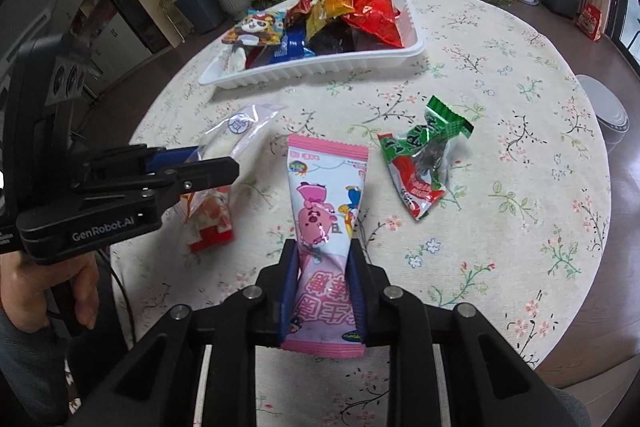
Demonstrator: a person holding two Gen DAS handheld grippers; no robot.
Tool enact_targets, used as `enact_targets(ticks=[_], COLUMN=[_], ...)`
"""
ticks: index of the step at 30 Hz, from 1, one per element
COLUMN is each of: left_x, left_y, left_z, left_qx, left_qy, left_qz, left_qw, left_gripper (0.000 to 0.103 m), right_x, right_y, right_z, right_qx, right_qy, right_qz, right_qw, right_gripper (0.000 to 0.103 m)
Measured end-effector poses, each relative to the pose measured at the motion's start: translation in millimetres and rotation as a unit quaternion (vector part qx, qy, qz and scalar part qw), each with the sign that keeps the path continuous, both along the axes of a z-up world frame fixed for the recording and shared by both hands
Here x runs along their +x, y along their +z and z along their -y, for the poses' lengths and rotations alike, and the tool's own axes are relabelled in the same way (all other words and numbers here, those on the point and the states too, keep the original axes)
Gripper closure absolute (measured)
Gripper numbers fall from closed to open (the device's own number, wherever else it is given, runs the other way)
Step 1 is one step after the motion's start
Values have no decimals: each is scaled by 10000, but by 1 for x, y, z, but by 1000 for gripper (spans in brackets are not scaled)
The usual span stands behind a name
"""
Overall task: Organize snacks
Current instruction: 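Grasp the clear bun packet with the left tool while the right tool grasps the pink packet, then carry the bun packet and pink packet over the white tray and lower them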
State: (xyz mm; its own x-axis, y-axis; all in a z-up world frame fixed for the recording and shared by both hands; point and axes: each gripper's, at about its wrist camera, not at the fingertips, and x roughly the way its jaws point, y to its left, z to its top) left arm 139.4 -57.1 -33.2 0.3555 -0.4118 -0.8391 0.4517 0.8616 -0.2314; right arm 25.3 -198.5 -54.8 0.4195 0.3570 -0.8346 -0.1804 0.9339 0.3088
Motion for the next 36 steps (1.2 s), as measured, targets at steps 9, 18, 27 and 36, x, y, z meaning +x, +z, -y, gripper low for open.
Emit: enact_targets(ticks=[9, 18, 27, 36], left_x=[16, 70, 137, 195], left_y=[50, 108, 142, 106], left_z=[-46, -66, -67, -54], left_qx=[-672, -1093, -1454, -1378], left_qy=[411, 593, 741, 995], left_qz=[307, 712, 870, 643], left_qw=[9964, 9897, 9828, 9833], left_gripper=[76, 76, 76, 76], right_x=[17, 73, 157, 235], right_y=[36, 108, 154, 118], right_z=[5, 0, -28, -46], right_qx=[568, 683, 898, 652], right_qy=[-42, -5, 70, -28], right_qz=[224, 938, 1398, 982], right_qw=[9981, 9932, 9861, 9930], right_gripper=[77, 77, 77, 77])
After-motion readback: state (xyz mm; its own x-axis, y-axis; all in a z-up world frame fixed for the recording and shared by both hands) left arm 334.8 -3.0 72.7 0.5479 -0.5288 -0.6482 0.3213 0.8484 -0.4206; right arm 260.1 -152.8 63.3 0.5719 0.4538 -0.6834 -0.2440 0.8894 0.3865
